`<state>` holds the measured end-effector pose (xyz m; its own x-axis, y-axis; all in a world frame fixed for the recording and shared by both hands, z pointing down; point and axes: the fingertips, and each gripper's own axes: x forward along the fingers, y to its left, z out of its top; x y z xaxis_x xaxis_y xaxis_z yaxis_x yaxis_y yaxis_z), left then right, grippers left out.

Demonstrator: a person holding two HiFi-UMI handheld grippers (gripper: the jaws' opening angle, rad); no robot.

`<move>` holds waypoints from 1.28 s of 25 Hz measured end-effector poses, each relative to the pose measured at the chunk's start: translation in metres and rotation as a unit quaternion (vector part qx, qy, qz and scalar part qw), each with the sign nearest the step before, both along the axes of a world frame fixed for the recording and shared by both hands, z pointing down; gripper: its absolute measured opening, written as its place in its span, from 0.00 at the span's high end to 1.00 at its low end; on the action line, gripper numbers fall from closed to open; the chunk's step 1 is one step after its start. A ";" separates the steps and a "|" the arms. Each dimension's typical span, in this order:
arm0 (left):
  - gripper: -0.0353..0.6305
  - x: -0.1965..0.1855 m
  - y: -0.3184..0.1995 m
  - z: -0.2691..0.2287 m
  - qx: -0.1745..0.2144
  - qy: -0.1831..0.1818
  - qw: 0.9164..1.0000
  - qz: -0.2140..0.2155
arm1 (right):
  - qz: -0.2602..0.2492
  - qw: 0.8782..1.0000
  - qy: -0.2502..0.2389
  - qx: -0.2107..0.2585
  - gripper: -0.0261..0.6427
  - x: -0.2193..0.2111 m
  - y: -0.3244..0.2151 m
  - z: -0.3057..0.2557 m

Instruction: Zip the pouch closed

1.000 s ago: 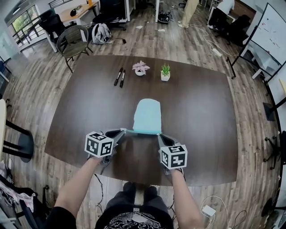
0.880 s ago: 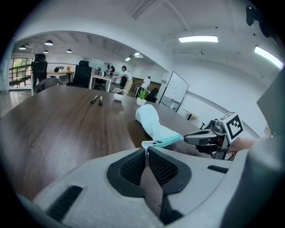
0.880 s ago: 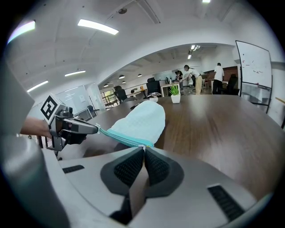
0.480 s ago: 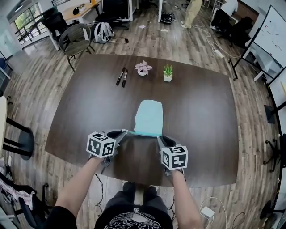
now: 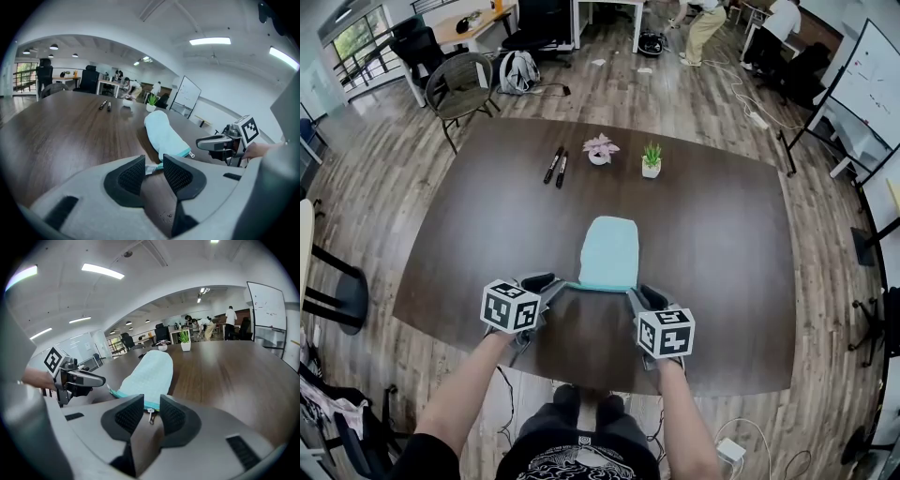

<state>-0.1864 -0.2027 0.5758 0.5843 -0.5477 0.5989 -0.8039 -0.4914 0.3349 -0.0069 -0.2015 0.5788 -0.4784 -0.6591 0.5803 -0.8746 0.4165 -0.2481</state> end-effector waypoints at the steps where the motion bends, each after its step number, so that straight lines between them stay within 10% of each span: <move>1: 0.78 -0.001 -0.001 -0.002 0.002 0.001 1.000 -0.003 | 0.001 1.000 -0.001 0.003 0.81 0.001 -0.001 -0.003; 32: 0.83 0.041 -0.043 -0.181 0.210 -0.022 0.977 -0.042 | 0.054 0.983 0.001 0.178 0.93 0.048 -0.032 -0.179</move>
<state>-0.1455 -0.2458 0.3948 0.5046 -0.7957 0.3350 -0.8569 -0.5089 0.0821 0.0406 -0.2335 0.3997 -0.3946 -0.8668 0.3049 -0.9184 0.3822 -0.1021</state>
